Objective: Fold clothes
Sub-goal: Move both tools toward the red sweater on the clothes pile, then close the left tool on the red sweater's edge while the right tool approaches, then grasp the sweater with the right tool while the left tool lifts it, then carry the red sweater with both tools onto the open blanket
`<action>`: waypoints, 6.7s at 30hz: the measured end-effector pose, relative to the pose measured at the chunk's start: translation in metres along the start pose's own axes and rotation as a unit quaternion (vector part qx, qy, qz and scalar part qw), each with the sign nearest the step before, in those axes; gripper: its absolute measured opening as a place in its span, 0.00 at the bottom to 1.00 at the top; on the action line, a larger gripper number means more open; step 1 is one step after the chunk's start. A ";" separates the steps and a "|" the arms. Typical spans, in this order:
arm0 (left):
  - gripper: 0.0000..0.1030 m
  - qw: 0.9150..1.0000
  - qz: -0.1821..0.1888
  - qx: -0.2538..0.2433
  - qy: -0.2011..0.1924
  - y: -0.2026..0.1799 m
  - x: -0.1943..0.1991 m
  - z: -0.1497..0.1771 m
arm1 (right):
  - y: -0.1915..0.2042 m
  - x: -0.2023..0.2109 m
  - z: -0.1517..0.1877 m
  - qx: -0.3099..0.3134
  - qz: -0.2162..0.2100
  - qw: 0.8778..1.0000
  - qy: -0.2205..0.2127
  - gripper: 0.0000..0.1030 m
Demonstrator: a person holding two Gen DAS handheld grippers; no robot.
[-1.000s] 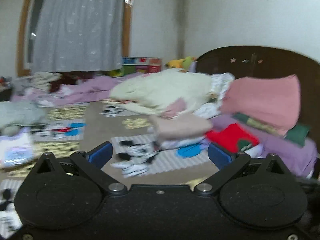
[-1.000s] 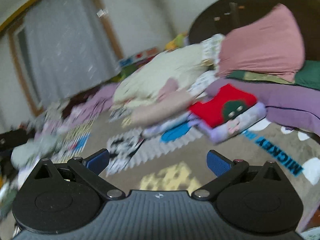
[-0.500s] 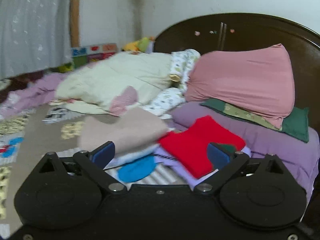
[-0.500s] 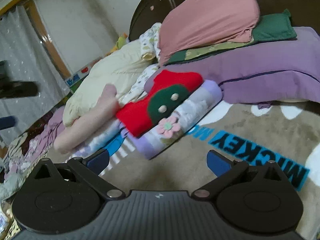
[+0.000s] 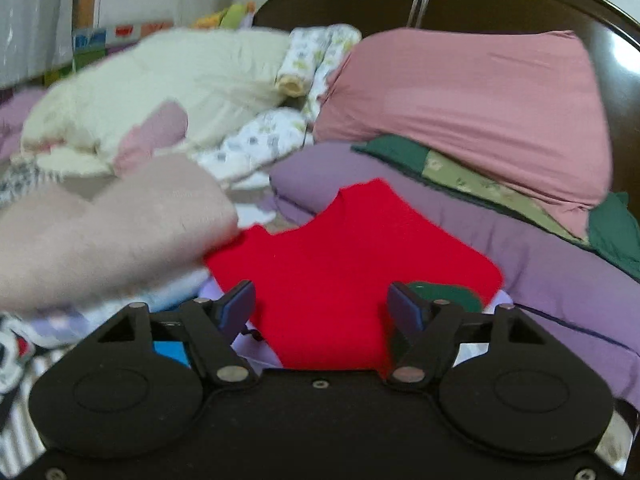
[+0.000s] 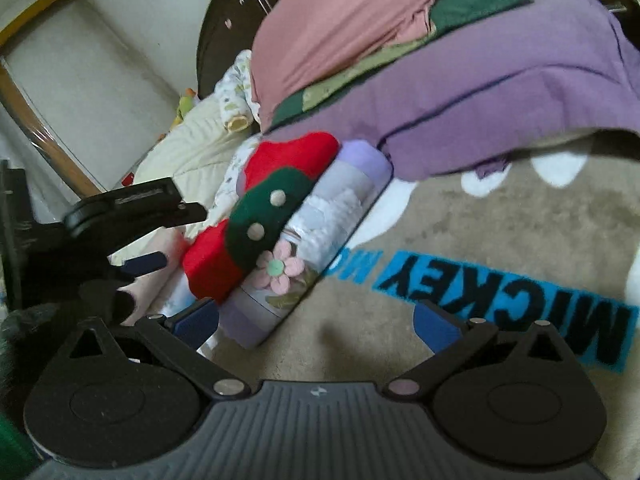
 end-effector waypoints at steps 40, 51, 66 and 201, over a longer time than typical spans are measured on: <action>0.02 0.984 -0.153 0.023 -0.091 0.183 0.288 0.075 | 0.053 0.015 0.025 0.055 -0.110 0.992 0.023 1.00; 0.02 0.960 -0.242 0.120 -0.070 0.239 0.455 0.219 | 0.148 0.027 0.108 0.142 -0.274 0.938 0.160 0.82; 0.58 0.941 -0.232 0.239 -0.060 0.276 0.507 0.291 | 0.258 0.100 0.248 0.315 -0.390 0.829 0.249 0.79; 0.43 0.970 -0.090 0.224 -0.043 0.441 0.350 0.240 | 0.365 -0.020 0.327 0.360 -0.336 0.820 0.292 0.41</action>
Point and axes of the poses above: each gripper's, at about its wrist camera, not at the fingertips, and x roughly against the way its jaws point, y to its left, z to its underside, the point moved 4 cm from there along -x, roughly the way its jaws point
